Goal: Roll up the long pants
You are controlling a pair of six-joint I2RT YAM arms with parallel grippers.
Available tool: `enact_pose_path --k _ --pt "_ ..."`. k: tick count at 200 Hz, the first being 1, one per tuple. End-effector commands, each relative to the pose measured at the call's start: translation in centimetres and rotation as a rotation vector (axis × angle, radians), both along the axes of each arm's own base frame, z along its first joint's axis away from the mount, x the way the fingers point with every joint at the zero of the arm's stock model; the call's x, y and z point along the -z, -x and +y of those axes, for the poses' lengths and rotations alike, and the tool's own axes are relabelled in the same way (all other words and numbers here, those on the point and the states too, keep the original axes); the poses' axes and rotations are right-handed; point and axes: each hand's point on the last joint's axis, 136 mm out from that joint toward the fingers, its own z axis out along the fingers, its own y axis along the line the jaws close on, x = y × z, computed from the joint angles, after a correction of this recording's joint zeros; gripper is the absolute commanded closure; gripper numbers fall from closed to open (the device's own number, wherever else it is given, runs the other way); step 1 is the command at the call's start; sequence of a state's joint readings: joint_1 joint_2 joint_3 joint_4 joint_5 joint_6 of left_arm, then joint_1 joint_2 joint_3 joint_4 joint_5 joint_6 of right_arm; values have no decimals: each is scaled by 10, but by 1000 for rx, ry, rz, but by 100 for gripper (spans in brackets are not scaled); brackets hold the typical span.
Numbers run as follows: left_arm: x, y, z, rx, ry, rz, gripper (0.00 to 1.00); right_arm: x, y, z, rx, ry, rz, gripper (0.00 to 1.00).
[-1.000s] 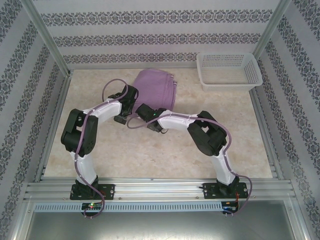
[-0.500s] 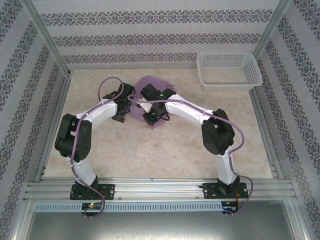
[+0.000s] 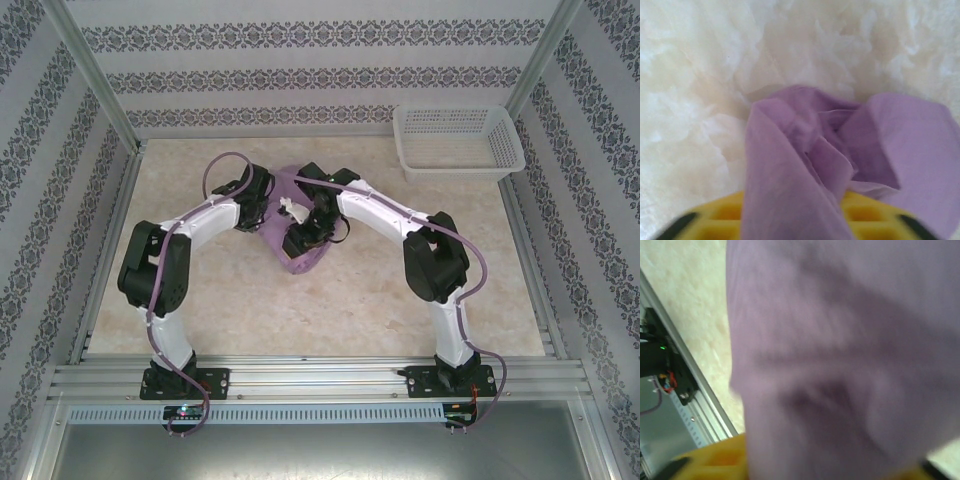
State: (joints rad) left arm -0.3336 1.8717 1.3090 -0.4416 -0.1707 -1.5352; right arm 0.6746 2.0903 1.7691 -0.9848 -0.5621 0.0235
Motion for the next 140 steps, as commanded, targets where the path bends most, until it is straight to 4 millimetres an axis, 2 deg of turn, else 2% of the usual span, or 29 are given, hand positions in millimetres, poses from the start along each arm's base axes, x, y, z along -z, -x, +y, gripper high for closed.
enact_pose_path --k 1,23,44,58,67,81,112,140 --pt "6 -3 -5 37 -8 31 100 -1 -3 -34 23 191 -151 17" --pt "8 -2 -5 30 -5 38 100 -26 -3 -42 38 322 -391 15" --pt "7 -1 -4 23 -5 40 100 -52 4 -30 36 428 -659 13" --pt "8 -1 -4 22 -3 42 100 -59 6 -17 27 488 -808 10" --pt "7 -1 -4 18 1 43 100 -53 7 -10 24 521 -851 8" --pt "9 -1 -5 18 8 48 100 -34 6 -1 12 569 -854 8" --pt "8 2 -5 22 9 56 100 13 -11 6 -19 711 -907 7" --pt "6 4 -4 25 6 54 100 22 -45 1 -39 845 -1078 6"
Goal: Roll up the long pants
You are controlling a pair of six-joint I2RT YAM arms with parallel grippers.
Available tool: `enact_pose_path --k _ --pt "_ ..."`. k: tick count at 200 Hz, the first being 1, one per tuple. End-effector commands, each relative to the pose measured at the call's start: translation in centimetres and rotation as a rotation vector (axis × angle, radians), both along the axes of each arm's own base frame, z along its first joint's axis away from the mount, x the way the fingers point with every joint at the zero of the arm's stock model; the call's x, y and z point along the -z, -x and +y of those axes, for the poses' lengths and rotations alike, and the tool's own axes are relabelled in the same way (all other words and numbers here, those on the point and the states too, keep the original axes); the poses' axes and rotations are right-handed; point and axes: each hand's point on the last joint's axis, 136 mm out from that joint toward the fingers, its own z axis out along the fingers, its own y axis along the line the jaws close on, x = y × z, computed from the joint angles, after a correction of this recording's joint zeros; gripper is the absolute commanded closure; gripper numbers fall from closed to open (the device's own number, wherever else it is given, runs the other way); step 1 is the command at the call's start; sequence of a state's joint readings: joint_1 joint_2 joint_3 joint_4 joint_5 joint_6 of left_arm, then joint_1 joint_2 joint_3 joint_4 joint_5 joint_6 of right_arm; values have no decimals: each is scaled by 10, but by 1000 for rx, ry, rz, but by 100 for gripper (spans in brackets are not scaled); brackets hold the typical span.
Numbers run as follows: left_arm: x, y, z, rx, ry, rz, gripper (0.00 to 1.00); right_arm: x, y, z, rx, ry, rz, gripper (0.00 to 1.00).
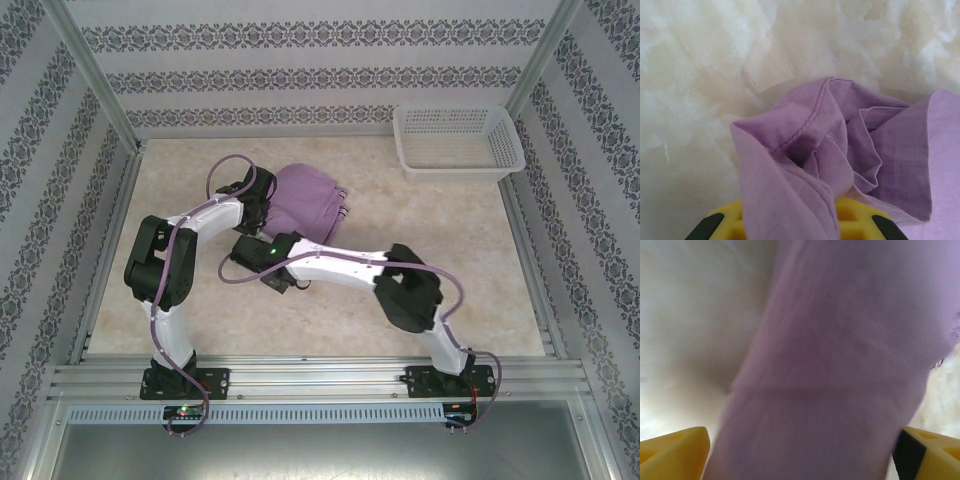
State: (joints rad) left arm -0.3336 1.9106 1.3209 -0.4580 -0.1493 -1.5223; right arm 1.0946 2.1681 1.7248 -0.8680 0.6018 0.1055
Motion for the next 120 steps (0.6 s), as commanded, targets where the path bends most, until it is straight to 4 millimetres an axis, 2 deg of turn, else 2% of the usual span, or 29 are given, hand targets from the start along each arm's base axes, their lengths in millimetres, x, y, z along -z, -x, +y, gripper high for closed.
enact_pose_path --k 1,16,23,25,27,31,32,33,44,49,60,68,72,76,120 --pt "-9 1 -1 4 9 5 100 -15 -40 -9 15 108 -227 6" --pt "-9 2 -2 7 13 6 100 -9 -52 -15 11 106 -221 15" --pt "-9 1 -3 9 16 3 100 -3 -55 -17 17 86 -182 31" --pt "-9 1 -3 11 16 3 100 -2 -55 -18 19 81 -170 39" --pt "-9 1 -3 10 18 2 100 0 -56 -20 20 75 -156 51" --pt "-9 2 -3 10 17 3 100 2 -57 -21 24 62 -137 92" --pt "-9 2 -2 9 17 3 100 2 -57 -22 25 58 -134 99" --pt "-9 2 -2 10 17 2 100 2 -58 -22 28 54 -134 100" --pt "-10 1 -2 17 19 -3 100 6 -58 -28 35 31 -93 100" --pt "-11 1 -3 22 20 -6 92 7 -56 -30 43 8 -63 100" --pt "-13 0 -2 29 16 -12 57 9 -48 -30 56 -74 33 100" --pt "-16 0 0 29 11 -16 23 7 -42 -29 73 -147 94 100" --pt "-18 0 -1 30 9 -21 10 6 -38 -26 77 -192 139 100" --pt "-19 0 0 29 7 -23 2 4 -36 -25 86 -236 180 100" --pt "-27 -1 -1 31 20 -46 0 -23 -14 -8 149 -581 552 100"
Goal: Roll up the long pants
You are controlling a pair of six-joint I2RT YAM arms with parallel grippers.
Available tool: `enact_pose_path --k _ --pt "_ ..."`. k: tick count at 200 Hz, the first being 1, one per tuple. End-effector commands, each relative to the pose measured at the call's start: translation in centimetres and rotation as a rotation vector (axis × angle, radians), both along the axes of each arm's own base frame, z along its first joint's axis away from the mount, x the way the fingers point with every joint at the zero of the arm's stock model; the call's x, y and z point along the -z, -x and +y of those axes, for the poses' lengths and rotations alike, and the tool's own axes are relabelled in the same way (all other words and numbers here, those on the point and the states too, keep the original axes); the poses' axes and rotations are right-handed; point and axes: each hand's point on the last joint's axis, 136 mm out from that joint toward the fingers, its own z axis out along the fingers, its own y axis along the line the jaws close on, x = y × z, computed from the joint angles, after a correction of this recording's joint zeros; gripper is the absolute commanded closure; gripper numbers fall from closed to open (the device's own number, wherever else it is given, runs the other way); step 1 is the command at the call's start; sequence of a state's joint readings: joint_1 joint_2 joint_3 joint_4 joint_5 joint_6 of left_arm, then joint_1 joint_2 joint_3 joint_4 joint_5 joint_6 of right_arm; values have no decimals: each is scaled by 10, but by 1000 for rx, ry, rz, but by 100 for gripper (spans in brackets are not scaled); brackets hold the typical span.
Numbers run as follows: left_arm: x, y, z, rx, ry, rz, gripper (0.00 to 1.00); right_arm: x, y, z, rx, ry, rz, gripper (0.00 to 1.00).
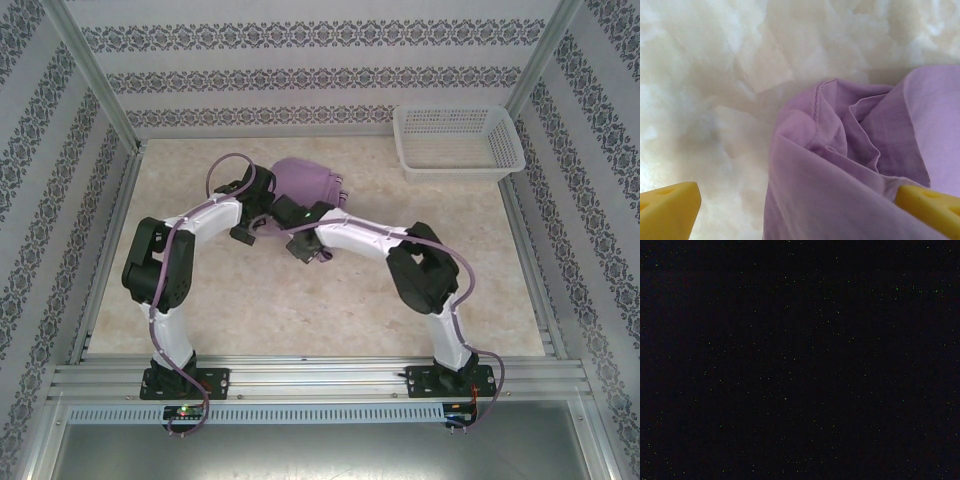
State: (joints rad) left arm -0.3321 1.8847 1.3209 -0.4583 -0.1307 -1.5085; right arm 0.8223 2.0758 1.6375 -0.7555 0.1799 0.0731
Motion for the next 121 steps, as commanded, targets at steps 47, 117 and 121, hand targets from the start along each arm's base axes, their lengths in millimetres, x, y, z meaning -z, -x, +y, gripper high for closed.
enact_pose_path --k 47,117,121 --pt "-18 -5 -3 13 17 -43 0 -54 45 58 38 -600 615 100" --pt "-4 -15 -14 47 30 -31 100 -30 61 61 95 -641 851 55" --pt "-3 -14 -14 50 27 -23 100 -26 59 55 106 -604 816 41"
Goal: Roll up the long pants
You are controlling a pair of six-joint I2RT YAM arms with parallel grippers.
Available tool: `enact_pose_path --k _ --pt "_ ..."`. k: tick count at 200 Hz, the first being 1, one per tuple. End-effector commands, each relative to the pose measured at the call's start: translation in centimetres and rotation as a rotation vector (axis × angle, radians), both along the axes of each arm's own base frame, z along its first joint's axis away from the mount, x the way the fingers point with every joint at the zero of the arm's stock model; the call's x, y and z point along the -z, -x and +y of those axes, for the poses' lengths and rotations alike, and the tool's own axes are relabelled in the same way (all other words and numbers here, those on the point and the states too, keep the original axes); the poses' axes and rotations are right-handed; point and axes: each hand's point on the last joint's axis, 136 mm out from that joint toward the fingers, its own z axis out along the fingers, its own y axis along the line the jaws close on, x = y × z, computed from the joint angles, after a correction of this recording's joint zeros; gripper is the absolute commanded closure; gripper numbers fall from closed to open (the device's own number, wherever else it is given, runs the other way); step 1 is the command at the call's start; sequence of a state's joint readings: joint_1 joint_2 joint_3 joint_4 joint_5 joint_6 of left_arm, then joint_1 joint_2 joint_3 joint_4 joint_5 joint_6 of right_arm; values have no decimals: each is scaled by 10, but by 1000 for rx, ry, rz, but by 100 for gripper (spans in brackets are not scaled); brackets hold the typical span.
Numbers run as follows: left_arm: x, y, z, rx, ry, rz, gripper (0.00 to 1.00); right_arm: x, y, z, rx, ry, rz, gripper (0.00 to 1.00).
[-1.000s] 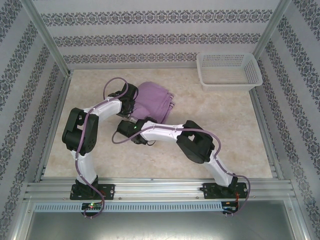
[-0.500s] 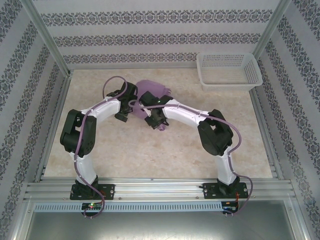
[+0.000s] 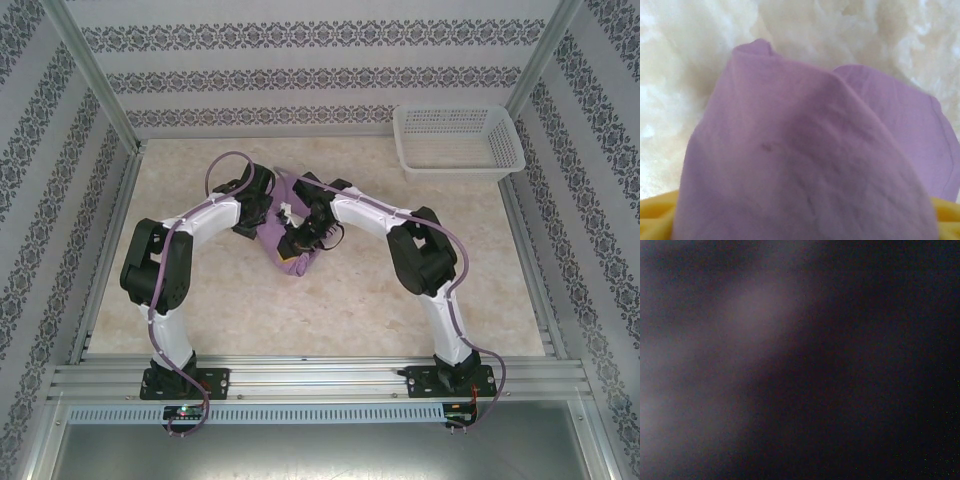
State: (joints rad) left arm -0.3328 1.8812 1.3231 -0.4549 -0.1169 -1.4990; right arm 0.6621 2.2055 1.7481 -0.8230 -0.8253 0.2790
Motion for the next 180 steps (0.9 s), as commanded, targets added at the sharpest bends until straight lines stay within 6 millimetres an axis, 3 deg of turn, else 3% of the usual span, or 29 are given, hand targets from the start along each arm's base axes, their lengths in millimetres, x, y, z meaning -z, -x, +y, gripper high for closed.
enact_pose_path --k 1,17,39,68,92,114,129,166,180 --pt "-1 -13 -11 34 18 -19 100 -2 6 -10 -14 56 7 39" --pt "1 -12 -12 44 14 -10 100 4 -11 -41 20 273 -168 15" --pt "2 -10 -9 31 8 1 100 -18 -21 -69 18 490 -446 10" --pt "3 -9 -8 20 8 9 100 -63 -16 -73 2 679 -796 7" --pt "5 -9 -10 15 20 17 100 -76 -6 -58 -15 781 -1003 5" --pt "6 -8 -11 20 25 24 100 -57 4 -38 -81 830 -1066 5" --pt "6 -7 -11 20 24 28 100 -38 1 -34 -133 906 -1103 5" --pt "4 -5 -11 23 29 25 100 -13 -39 -33 -225 1112 -1351 2" --pt "5 -4 -11 22 35 25 100 -3 -54 -33 -247 1131 -1386 8"
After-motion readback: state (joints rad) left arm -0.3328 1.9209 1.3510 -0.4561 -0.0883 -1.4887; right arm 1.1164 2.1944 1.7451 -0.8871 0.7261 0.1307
